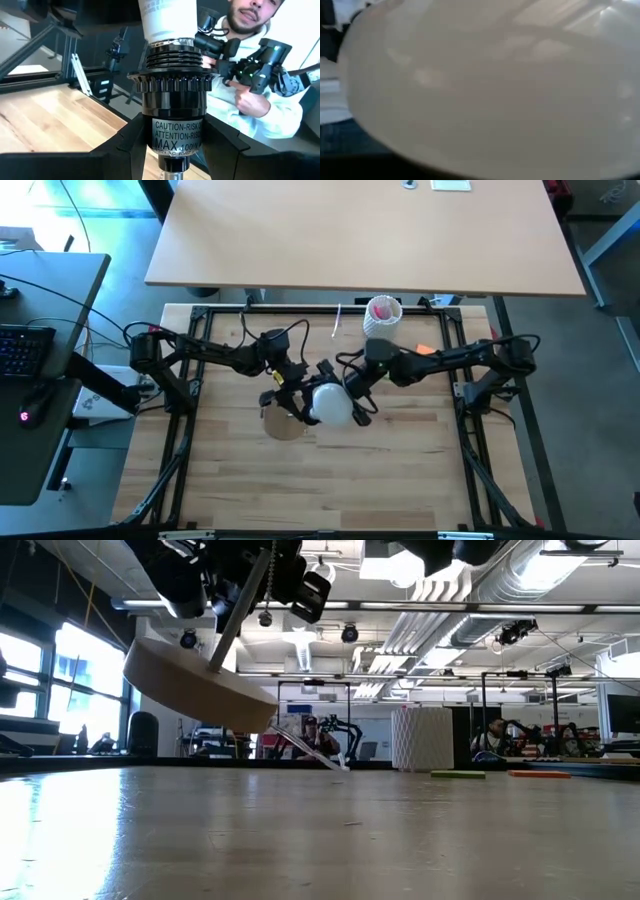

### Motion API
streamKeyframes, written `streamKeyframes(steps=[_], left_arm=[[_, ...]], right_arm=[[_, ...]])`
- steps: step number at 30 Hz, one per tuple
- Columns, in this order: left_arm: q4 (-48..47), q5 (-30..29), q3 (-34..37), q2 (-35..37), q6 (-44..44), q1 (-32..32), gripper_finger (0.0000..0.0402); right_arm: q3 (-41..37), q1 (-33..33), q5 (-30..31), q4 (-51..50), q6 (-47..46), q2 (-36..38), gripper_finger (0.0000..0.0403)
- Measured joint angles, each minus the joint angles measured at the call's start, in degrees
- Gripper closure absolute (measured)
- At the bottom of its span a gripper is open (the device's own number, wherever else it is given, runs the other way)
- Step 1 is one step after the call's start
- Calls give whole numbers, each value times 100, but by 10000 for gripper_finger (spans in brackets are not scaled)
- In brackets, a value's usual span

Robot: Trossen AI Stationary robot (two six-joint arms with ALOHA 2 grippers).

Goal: Screw lightbulb
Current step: Insert the lightbulb into the lamp socket

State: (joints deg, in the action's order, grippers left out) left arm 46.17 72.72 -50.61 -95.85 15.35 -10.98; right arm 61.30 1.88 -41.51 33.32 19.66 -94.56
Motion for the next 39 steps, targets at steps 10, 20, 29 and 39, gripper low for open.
streamKeyframes(steps=[10, 20, 29, 39], left_arm=[[4, -124, 22, 0, 20, 93, 260], [-417, -395, 28, 37, -521, 101, 260], [-1608, -1698, 313, 687, -1722, 283, 260], [-2601, -3464, 313, 988, -2774, 710, 262]], right_arm=[[-11, -210, 654, -218, 98, 0, 254], [-20, -398, 1664, -342, -480, 0, 255], [-34, -550, 2436, -316, -1030, -17, 256], [-42, -731, 3515, -429, -1491, -33, 259]])
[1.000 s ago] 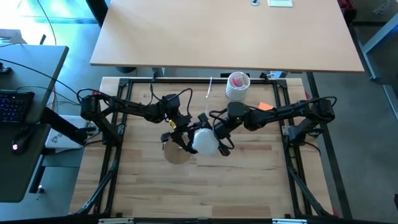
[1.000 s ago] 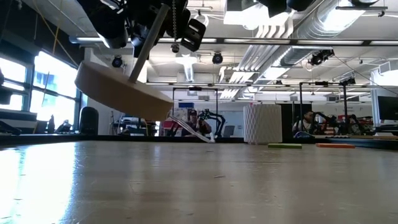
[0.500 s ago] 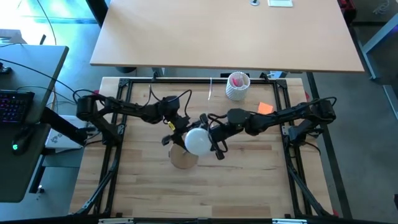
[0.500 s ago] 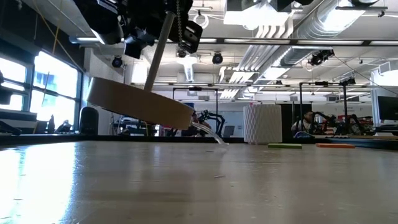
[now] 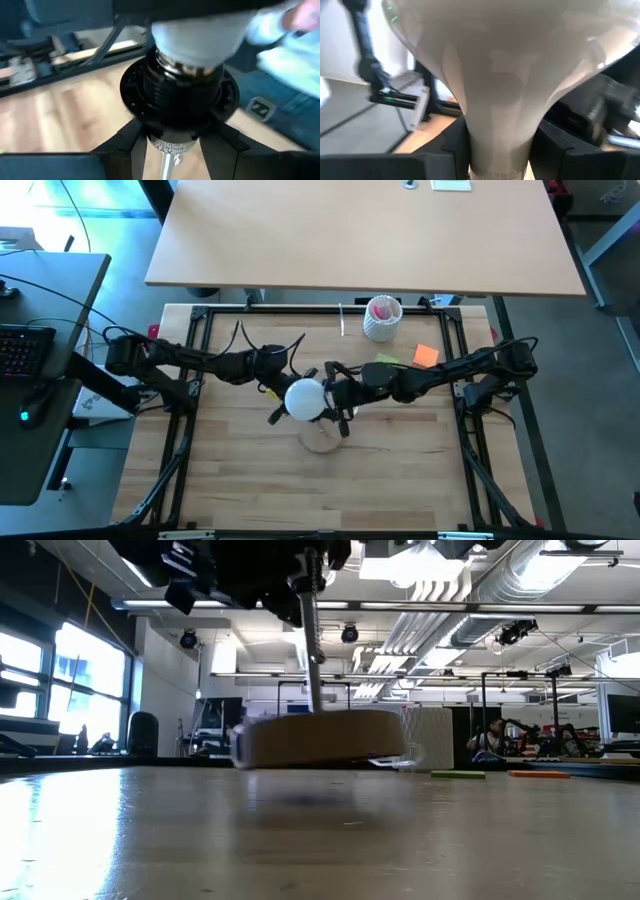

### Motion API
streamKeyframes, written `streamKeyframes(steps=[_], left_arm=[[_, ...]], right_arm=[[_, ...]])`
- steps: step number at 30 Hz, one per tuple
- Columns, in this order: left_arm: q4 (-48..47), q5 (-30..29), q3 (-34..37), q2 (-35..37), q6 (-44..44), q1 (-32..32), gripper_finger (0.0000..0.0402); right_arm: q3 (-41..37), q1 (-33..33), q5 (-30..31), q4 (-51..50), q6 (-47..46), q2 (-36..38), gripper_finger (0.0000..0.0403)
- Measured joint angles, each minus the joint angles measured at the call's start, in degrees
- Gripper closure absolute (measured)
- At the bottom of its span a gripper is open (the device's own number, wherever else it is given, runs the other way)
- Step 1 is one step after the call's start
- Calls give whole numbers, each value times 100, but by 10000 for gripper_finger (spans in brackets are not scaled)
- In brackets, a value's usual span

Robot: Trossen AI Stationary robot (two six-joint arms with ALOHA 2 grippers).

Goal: Screw lightbulb
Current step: Insert the lightbulb into the lamp socket

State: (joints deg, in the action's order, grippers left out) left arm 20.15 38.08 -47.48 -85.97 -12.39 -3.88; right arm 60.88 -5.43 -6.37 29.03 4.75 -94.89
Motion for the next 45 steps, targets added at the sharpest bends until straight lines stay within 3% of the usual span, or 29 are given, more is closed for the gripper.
streamKeyframes(steps=[7, 11, 21, 28, 37, 45], left_arm=[[-350, -1459, 0, 16, -307, 246, 267], [-388, -1758, -2, 22, -316, 300, 268], [-441, -2425, -17, 22, -499, 497, 270], [-484, -2878, -17, 17, -575, 598, 274], [-527, -4511, -19, -13, -429, 859, 319], [-803, -4743, -22, 3, -301, 991, 323]], right_arm=[[2, -242, 1452, -411, 49, 7, 261], [11, -385, 2087, -531, -137, 11, 262], [29, -726, 3000, -851, -496, 11, 263], [35, -738, 3183, -1171, -965, 28, 264], [42, -1000, 4763, -1634, -1324, 24, 265], [42, -1064, 4841, -1768, -1357, 33, 265]])
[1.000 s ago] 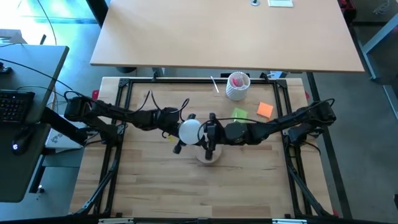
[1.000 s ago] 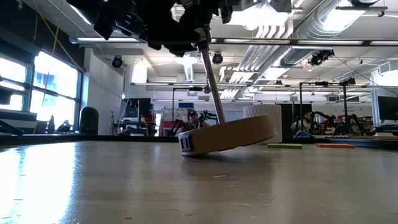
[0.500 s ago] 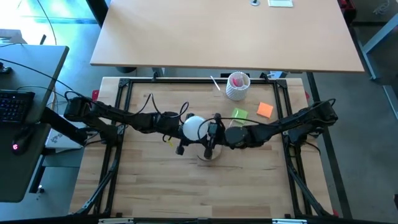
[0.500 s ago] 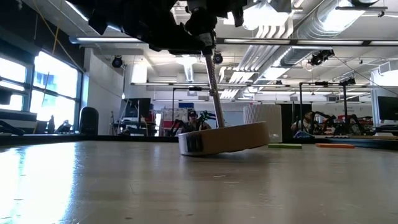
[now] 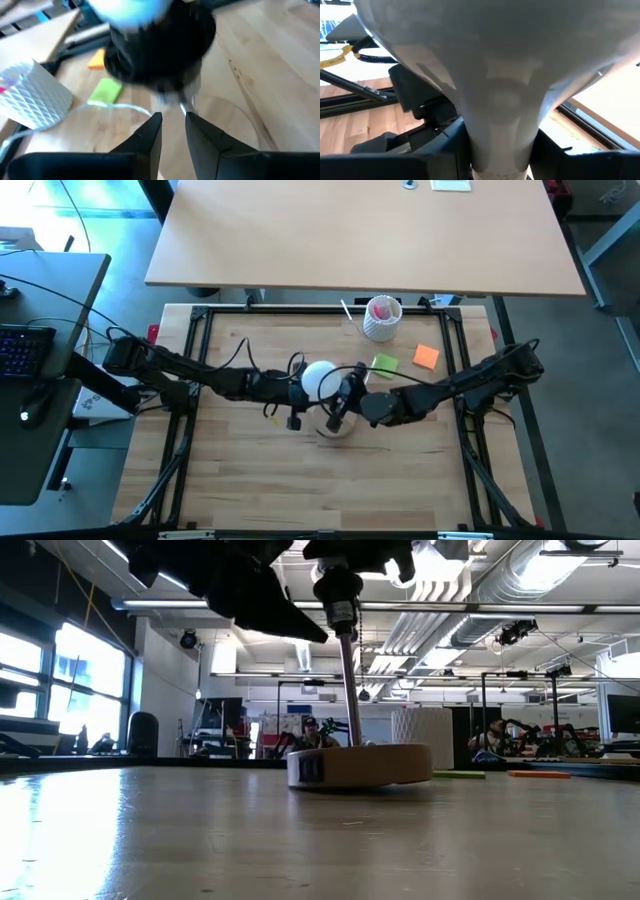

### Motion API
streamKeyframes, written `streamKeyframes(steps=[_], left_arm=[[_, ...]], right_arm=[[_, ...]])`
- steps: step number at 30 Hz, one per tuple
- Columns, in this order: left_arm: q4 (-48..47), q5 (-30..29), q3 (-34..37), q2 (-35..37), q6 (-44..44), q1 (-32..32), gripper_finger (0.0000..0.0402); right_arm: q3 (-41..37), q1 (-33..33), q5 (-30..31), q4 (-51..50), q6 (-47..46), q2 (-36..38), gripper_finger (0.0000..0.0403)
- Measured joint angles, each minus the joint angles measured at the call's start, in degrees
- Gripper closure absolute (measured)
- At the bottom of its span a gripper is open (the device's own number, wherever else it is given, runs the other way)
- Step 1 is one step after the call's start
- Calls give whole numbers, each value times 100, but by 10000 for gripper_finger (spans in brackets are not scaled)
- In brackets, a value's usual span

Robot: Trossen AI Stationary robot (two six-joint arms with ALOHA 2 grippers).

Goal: Screw lightbulb
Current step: Insert the lightbulb into the lamp socket

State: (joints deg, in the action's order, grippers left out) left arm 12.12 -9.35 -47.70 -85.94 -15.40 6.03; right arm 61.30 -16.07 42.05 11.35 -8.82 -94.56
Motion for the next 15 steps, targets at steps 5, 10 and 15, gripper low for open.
streamKeyframes(steps=[5, 10, 15], left_arm=[[-441, 203, 0, 1, -20, -23, 310], [375, 1295, 389, 3, -21, -505, 278], [2617, 2497, 1059, -280, -4, -1095, 239]], right_arm=[[-1, -118, 145, -72, -63, 1, 265], [-4, -261, 364, -130, -40, 0, 265], [-4, -318, 532, -213, -66, 0, 265]])
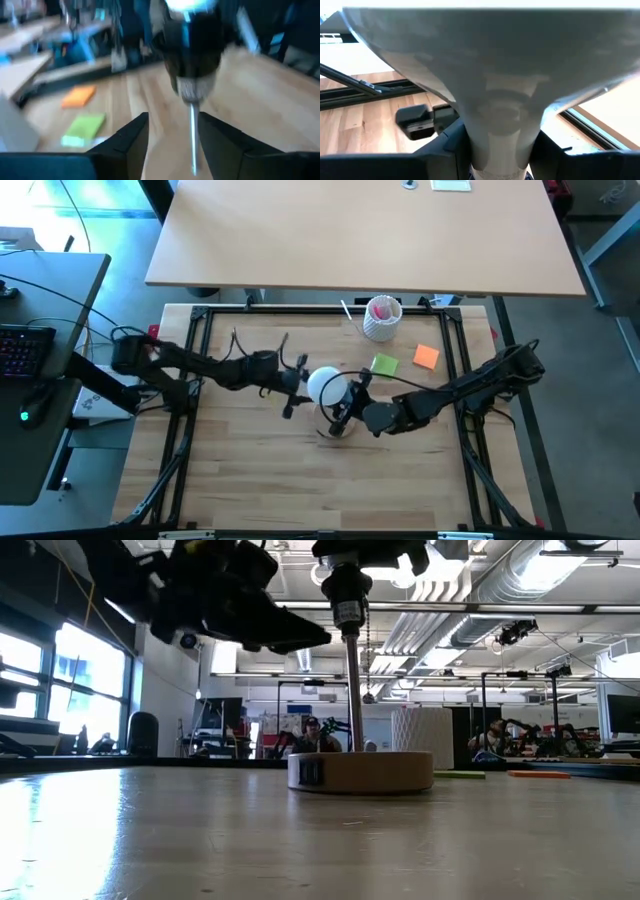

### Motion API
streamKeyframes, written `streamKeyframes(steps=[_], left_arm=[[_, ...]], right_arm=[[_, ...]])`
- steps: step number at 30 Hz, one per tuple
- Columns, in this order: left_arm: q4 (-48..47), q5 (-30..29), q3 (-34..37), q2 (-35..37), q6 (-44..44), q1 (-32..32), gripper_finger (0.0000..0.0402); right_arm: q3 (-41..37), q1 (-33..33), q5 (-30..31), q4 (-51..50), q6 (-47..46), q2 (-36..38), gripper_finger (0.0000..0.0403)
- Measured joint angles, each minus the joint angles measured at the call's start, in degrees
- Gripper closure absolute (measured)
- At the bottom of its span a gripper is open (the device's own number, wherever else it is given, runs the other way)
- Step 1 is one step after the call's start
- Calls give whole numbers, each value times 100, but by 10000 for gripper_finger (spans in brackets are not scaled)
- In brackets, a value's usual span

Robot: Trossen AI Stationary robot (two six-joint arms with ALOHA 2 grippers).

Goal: Screw lightbulb
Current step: Insert the lightbulb into the lamp socket

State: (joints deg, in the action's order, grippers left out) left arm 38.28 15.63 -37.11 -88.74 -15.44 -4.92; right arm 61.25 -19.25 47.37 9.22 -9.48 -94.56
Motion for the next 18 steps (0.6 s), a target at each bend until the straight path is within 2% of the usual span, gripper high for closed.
streamKeyframes(steps=[3, 6, 10, 14, 18], left_arm=[[1077, 838, 13, -513, 158, -226, 222], [1541, 1752, -238, -1110, 397, -399, 211], [1607, 2718, -817, -1729, 641, -550, 206], [1562, 3625, -1311, -2042, 925, -663, 212], [1575, 3997, -1510, -2079, 1090, -787, 232]], right_arm=[[0, -6, 46, -22, -54, 0, 265], [0, -4, 58, -51, -99, 0, 265], [2, -4, 64, -64, -149, 0, 265], [2, -8, 64, -67, -153, 1, 265], [2, -4, 52, -80, -188, 2, 265]])
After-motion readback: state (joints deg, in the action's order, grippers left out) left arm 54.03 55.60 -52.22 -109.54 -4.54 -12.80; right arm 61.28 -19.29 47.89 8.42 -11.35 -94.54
